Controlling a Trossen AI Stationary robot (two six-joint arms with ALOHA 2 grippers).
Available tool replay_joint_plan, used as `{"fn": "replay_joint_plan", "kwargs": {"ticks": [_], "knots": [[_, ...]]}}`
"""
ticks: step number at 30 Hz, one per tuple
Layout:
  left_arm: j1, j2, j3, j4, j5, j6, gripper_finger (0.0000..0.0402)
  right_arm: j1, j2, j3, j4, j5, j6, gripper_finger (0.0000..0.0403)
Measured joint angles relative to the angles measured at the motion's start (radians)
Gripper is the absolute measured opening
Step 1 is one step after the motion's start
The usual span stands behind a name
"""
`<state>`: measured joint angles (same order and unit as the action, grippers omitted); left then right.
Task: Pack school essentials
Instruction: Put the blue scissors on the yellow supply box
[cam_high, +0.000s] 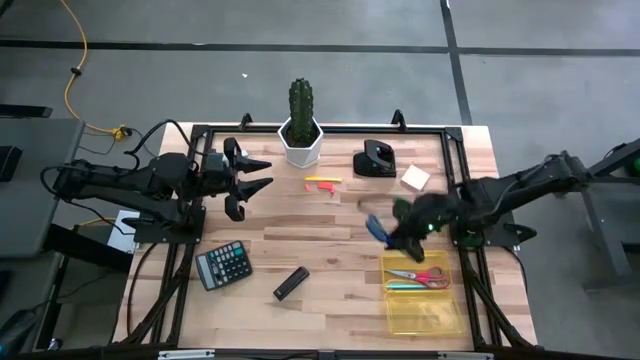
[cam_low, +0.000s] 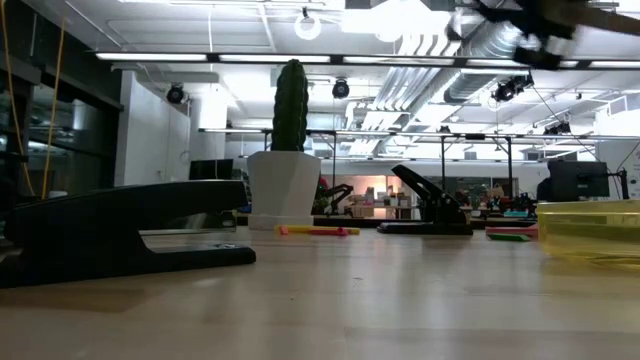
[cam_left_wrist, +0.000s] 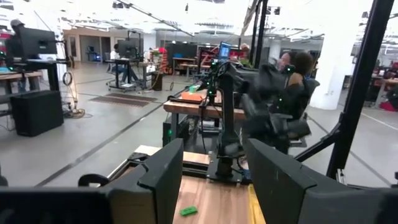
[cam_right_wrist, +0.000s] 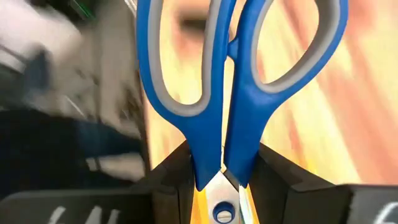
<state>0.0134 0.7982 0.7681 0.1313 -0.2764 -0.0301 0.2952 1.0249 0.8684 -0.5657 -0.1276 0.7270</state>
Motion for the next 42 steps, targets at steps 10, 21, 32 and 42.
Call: {"fn": "replay_joint_plan", "kwargs": {"ticks": [10, 21, 32, 42], "knots": [[0.000, 0.000, 0.000, 0.000, -0.007, 0.008, 0.0168, 0.251, 0.127, 0.000, -0.352, 0.076, 0.291, 0.0103], [0.000, 0.000, 0.000, 0.000, -0.008, 0.008, 0.0168, 0.335, 0.321, 0.000, -0.367, 0.098, 0.234, 0.0103], [0.000, 0.000, 0.000, 0.000, -0.008, 0.008, 0.0168, 0.307, 0.460, 0.000, -0.311, 0.086, 0.130, 0.0103], [0.000, 0.000, 0.000, 0.000, -0.008, 0.008, 0.0168, 0.299, 0.468, -0.019, -0.250, 0.017, 0.127, 0.0103]]}}
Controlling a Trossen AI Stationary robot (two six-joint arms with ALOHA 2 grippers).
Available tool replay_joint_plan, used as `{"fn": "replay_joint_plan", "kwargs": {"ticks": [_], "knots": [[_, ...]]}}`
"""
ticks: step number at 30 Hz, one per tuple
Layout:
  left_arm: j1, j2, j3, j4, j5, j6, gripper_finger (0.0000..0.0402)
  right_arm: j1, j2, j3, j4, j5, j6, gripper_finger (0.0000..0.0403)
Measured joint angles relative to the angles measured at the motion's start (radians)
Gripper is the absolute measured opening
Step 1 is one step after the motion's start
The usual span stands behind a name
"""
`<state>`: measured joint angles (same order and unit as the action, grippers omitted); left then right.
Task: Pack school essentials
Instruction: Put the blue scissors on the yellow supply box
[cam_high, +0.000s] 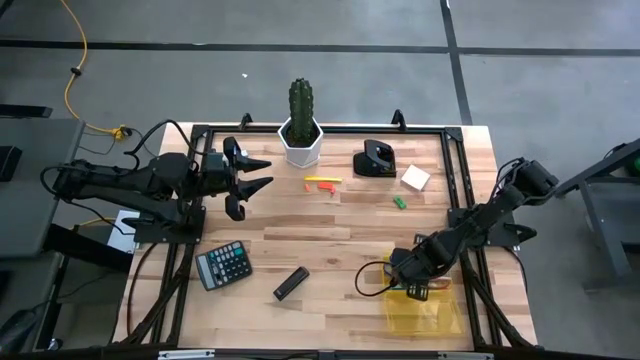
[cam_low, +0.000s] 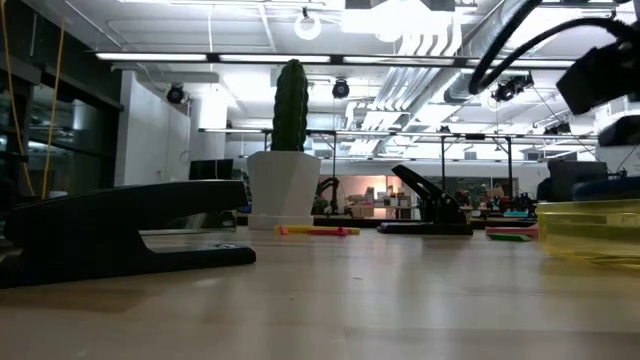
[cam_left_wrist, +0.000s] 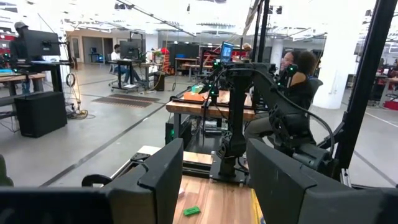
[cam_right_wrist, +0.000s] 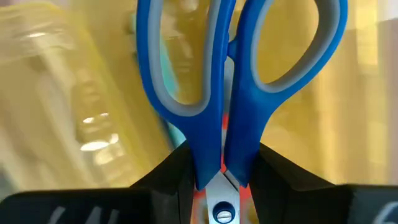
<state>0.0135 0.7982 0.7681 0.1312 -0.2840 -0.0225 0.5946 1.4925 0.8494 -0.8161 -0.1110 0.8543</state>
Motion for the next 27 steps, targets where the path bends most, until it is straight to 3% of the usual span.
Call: {"fn": "replay_joint_plan", "kwargs": {"ticks": [17, 27], "knots": [[0.000, 0.000, 0.000, 0.001, 0.007, -0.003, 0.0168, -0.058, -0.006, -0.042, -0.009, -0.018, -0.047, 0.0105], [0.000, 0.000, 0.000, 0.001, 0.008, -0.001, 0.0168, -0.058, -0.006, -0.042, -0.005, -0.013, -0.044, 0.0150]]}}
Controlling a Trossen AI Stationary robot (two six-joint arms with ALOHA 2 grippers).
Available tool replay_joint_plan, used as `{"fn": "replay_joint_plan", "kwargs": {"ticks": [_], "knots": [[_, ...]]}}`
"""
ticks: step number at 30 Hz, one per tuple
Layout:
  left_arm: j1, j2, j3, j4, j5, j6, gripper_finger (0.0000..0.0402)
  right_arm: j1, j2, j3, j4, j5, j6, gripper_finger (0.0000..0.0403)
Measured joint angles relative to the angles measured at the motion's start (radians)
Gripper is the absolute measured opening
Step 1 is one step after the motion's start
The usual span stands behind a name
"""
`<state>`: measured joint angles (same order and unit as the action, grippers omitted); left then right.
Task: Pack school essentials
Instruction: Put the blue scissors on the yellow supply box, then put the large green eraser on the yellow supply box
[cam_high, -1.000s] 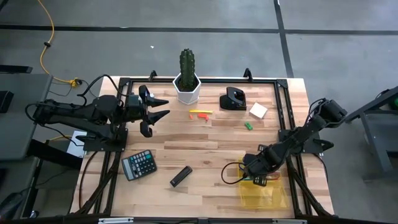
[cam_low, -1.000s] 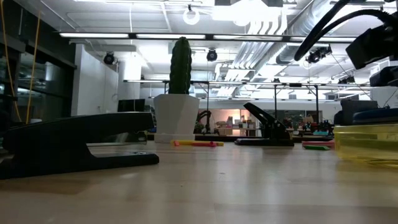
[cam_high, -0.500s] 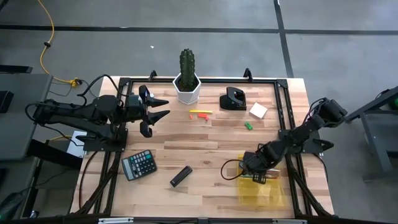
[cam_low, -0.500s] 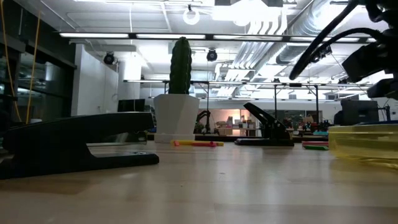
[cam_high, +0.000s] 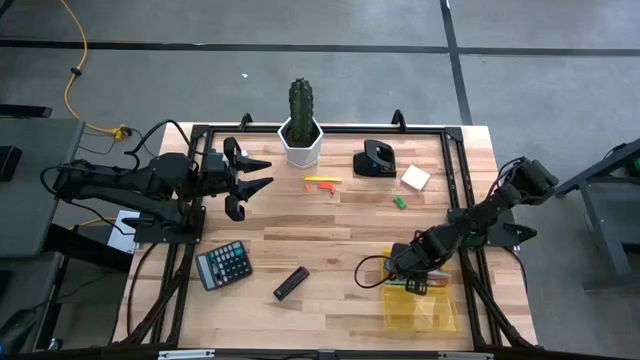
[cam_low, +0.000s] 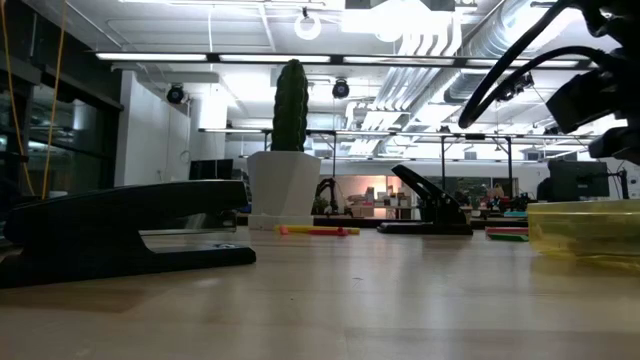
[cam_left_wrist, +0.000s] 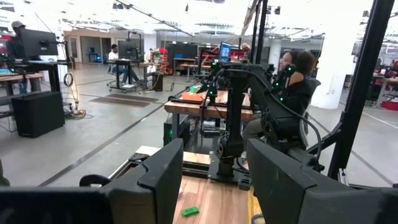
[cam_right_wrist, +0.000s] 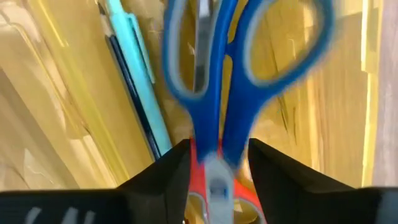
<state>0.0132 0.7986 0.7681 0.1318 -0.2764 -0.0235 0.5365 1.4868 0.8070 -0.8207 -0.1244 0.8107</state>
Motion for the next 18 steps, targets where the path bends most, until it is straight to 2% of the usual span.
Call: {"fn": "replay_joint_plan", "kwargs": {"ticks": [6, 11, 14, 18], "knots": [[0.000, 0.000, 0.000, 0.000, 0.000, 0.001, 0.0168, 0.000, -0.004, 0.000, 0.024, 0.001, -0.007, 0.0190], [0.000, 0.000, 0.000, 0.000, -0.003, 0.001, 0.0168, 0.000, -0.017, 0.030, 0.006, 0.011, -0.044, 0.0201], [0.000, 0.000, 0.000, 0.000, -0.004, 0.001, 0.0168, 0.000, -0.068, 0.048, -0.034, 0.018, -0.060, 0.0201], [0.000, 0.000, 0.000, 0.000, -0.004, 0.001, 0.0168, 0.000, -0.197, 0.054, -0.083, 0.027, -0.033, 0.0201]]}}
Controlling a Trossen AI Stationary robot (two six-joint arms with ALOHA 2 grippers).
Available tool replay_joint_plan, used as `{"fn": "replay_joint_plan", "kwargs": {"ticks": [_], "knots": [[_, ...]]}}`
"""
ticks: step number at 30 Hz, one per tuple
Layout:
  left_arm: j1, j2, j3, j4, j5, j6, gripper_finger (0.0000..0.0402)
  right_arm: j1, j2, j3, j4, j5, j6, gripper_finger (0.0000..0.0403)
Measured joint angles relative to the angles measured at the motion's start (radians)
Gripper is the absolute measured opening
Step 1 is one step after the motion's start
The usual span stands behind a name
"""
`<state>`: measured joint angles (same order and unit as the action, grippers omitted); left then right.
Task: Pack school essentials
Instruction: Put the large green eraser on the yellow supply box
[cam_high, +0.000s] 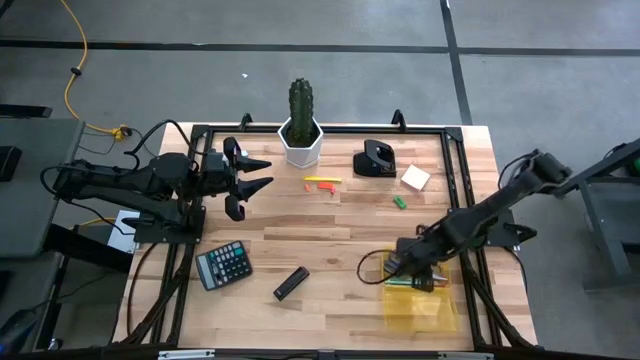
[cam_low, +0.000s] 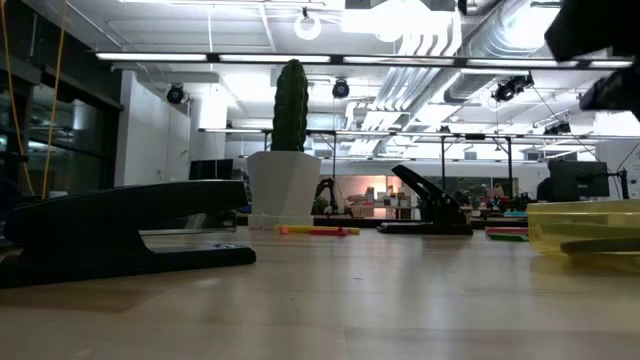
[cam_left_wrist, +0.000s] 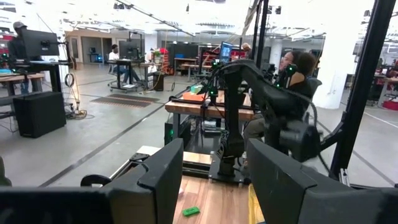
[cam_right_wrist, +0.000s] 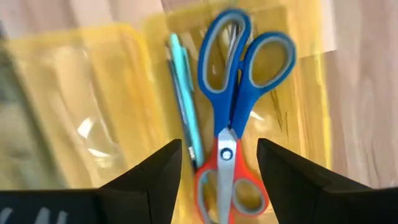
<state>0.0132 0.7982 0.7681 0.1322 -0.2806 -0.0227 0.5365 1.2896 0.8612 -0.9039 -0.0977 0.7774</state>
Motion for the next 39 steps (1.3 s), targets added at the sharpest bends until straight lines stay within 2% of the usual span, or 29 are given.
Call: {"fn": "replay_joint_plan", "kwargs": {"ticks": [3, 6, 10, 13, 18, 21, 23, 32, 39], "knots": [[0.000, 0.000, 0.000, 0.000, 0.000, 0.000, 0.0168, 0.000, -0.123, 0.000, 0.000, 0.045, 0.065, 0.0202], [0.000, 0.000, 0.000, 0.000, -0.002, -0.003, 0.0168, 0.000, -0.246, -0.001, 0.035, 0.175, 0.139, 0.0202], [0.000, 0.000, 0.000, 0.000, -0.003, -0.030, 0.0168, -0.015, -0.399, -0.071, 0.174, 0.409, 0.252, 0.0202], [0.000, 0.000, 0.000, 0.000, 0.002, -0.052, 0.0168, -0.053, -0.489, -0.182, 0.354, 0.487, 0.276, 0.0202], [0.000, 0.000, 0.000, 0.000, 0.004, -0.053, 0.0168, -0.172, -0.543, -0.373, 0.820, 0.486, 0.168, 0.0202], [0.000, 0.000, 0.000, 0.000, 0.004, -0.061, 0.0168, -0.255, -0.530, -0.422, 1.078, 0.455, 0.048, 0.0202], [0.000, 0.000, 0.000, 0.000, 0.004, -0.088, 0.0168, -0.305, -0.519, -0.417, 1.154, 0.418, -0.031, 0.0202], [0.000, 0.000, 0.000, 0.000, 0.004, -0.158, 0.0168, -0.419, -0.472, -0.268, 1.160, 0.251, -0.316, 0.0202], [0.000, 0.000, 0.000, 0.000, 0.004, -0.158, 0.0168, -0.425, -0.472, -0.254, 1.156, 0.238, -0.438, 0.0202]]}}
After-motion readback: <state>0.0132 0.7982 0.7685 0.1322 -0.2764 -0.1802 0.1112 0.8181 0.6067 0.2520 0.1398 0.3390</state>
